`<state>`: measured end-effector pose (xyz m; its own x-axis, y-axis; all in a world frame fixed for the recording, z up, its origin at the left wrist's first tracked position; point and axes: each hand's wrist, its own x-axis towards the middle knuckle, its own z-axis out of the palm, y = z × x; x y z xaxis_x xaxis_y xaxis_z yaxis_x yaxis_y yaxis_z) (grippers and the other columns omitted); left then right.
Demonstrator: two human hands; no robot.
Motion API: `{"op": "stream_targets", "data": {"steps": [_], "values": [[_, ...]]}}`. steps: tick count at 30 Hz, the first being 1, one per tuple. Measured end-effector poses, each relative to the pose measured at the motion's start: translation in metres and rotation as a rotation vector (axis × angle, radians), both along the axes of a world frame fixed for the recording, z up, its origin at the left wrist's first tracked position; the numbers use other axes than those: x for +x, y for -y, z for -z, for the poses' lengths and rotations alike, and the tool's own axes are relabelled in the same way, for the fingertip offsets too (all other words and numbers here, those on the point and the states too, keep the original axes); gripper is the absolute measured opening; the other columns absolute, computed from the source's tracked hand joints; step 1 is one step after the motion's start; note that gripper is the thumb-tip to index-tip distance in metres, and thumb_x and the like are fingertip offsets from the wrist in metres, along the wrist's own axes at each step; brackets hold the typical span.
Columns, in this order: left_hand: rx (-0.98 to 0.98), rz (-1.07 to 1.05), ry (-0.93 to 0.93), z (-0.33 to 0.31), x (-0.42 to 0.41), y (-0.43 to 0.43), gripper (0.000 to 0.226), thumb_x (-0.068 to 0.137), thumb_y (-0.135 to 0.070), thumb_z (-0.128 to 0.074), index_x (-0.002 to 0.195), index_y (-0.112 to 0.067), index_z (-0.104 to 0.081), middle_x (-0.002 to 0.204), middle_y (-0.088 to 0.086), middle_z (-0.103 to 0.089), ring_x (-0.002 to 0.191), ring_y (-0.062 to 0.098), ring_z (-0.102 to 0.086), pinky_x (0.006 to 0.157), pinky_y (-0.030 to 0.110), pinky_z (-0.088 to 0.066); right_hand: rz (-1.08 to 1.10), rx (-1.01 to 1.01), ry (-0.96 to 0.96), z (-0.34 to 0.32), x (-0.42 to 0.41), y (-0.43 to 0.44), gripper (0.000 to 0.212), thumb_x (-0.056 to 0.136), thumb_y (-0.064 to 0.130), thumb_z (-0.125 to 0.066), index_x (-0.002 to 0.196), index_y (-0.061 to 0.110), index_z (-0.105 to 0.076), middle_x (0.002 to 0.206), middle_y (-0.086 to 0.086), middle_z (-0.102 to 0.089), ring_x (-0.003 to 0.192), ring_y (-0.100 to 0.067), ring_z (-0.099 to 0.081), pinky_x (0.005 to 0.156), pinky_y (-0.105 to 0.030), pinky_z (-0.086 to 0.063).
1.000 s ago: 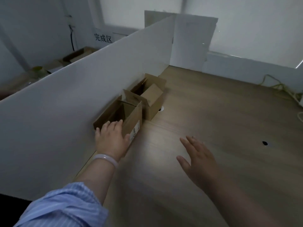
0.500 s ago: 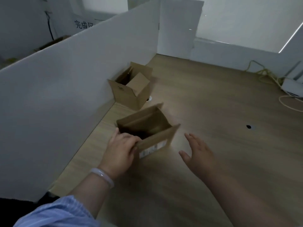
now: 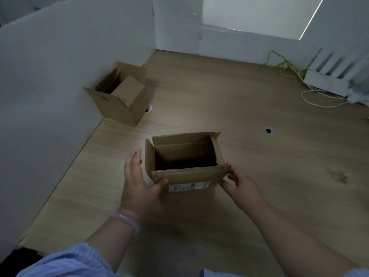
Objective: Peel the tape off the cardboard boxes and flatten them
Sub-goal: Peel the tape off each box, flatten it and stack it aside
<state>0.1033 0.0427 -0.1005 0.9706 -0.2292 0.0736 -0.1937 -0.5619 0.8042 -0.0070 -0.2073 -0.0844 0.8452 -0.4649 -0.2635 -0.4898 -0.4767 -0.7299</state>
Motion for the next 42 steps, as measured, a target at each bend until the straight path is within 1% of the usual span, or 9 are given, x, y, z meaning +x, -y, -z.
{"op": "stream_targets", "data": {"steps": [3, 6, 11, 18, 25, 28, 32, 36, 42], "values": [[-0.132, 0.000, -0.347, 0.011, -0.004, 0.003, 0.059, 0.076, -0.024, -0.078, 0.124, -0.039, -0.049, 0.128, -0.008, -0.054, 0.121, 0.013, -0.051, 0.094, 0.028, -0.046, -0.049, 0.048, -0.066, 0.007, 0.002, -0.002, 0.060, 0.086, 0.034, -0.065, 0.139, 0.039, -0.038, 0.140, 0.011, -0.047, 0.128, -0.015, -0.045, 0.103, -0.038, -0.041], [-0.153, 0.043, -0.389, 0.005, -0.010, 0.016, 0.026, 0.088, -0.020, -0.064, 0.103, -0.038, -0.053, 0.096, -0.021, -0.059, 0.093, 0.003, -0.059, 0.065, 0.004, -0.044, -0.091, 0.031, -0.138, 0.012, 0.004, -0.003, 0.054, 0.093, 0.025, -0.057, 0.142, 0.031, -0.035, 0.144, 0.001, -0.045, 0.133, -0.019, -0.041, 0.104, -0.032, -0.037], [-0.350, -0.144, -0.367, -0.017, 0.002, 0.041, 0.030, 0.086, -0.013, -0.067, 0.111, -0.021, -0.052, 0.108, 0.000, -0.063, 0.106, 0.017, -0.061, 0.090, 0.029, -0.048, 0.057, 0.107, 0.024, -0.003, -0.002, 0.013, 0.057, 0.087, 0.018, -0.065, 0.139, 0.022, -0.042, 0.131, 0.004, -0.053, 0.127, -0.013, -0.046, 0.102, -0.030, -0.038], [-0.519, 0.088, -0.586, -0.063, 0.001, 0.070, 0.044, 0.095, -0.018, -0.053, 0.134, -0.037, -0.048, 0.110, -0.019, -0.064, 0.094, -0.002, -0.062, 0.080, 0.028, -0.048, 0.324, 0.319, 0.261, -0.031, -0.036, 0.046, 0.037, 0.082, 0.010, -0.070, 0.114, 0.019, -0.052, 0.114, 0.006, -0.061, 0.112, -0.010, -0.056, 0.082, -0.022, -0.046], [-0.518, 0.081, -0.666, -0.074, -0.006, 0.093, 0.034, 0.091, -0.011, -0.051, 0.123, -0.021, -0.056, 0.113, 0.000, -0.064, 0.100, 0.014, -0.060, 0.084, 0.036, -0.052, 0.340, 0.489, 0.334, -0.033, -0.061, 0.065, 0.075, 0.066, 0.022, -0.082, 0.130, 0.027, -0.043, 0.129, 0.008, -0.053, 0.115, -0.005, -0.053, 0.096, -0.034, -0.046], [-0.490, 0.209, -0.602, -0.073, -0.015, 0.096, 0.037, 0.089, -0.006, -0.057, 0.119, -0.028, -0.060, 0.109, -0.006, -0.067, 0.098, 0.008, -0.064, 0.082, 0.024, -0.051, 0.376, 0.417, 0.333, -0.037, -0.064, 0.070, 0.055, 0.078, 0.012, -0.076, 0.122, 0.029, -0.049, 0.124, 0.005, -0.058, 0.113, -0.010, -0.056, 0.094, -0.033, -0.047], [-0.441, 0.221, -0.568, -0.062, -0.025, 0.103, 0.033, 0.088, -0.011, -0.064, 0.115, -0.029, -0.061, 0.105, -0.006, -0.070, 0.093, 0.009, -0.067, 0.086, 0.030, -0.053, 0.396, 0.158, 0.207, -0.044, -0.072, 0.074, 0.030, 0.086, 0.036, -0.065, 0.113, 0.024, -0.061, 0.104, 0.008, -0.065, 0.095, -0.005, -0.060, 0.077, -0.022, -0.047], [-0.292, 0.118, -0.576, -0.040, -0.037, 0.107, 0.032, 0.085, -0.029, -0.069, 0.114, -0.020, -0.061, 0.107, -0.002, -0.068, 0.094, 0.011, -0.065, 0.085, 0.029, -0.053, 0.324, 0.065, -0.016, -0.028, -0.079, 0.074, 0.037, 0.092, 0.048, -0.050, 0.109, 0.018, -0.064, 0.101, 0.000, -0.063, 0.097, -0.018, -0.057, 0.078, -0.028, -0.040], [-0.172, 0.187, -0.443, -0.035, -0.036, 0.114, 0.028, 0.091, -0.038, -0.058, 0.111, -0.022, -0.069, 0.093, -0.015, -0.069, 0.083, -0.009, -0.059, 0.067, 0.004, -0.042, 0.317, -0.006, -0.053, -0.022, -0.068, 0.079, 0.033, 0.096, 0.046, -0.044, 0.093, 0.017, -0.059, 0.089, -0.002, -0.055, 0.088, -0.019, -0.049, 0.071, -0.028, -0.032]]}}
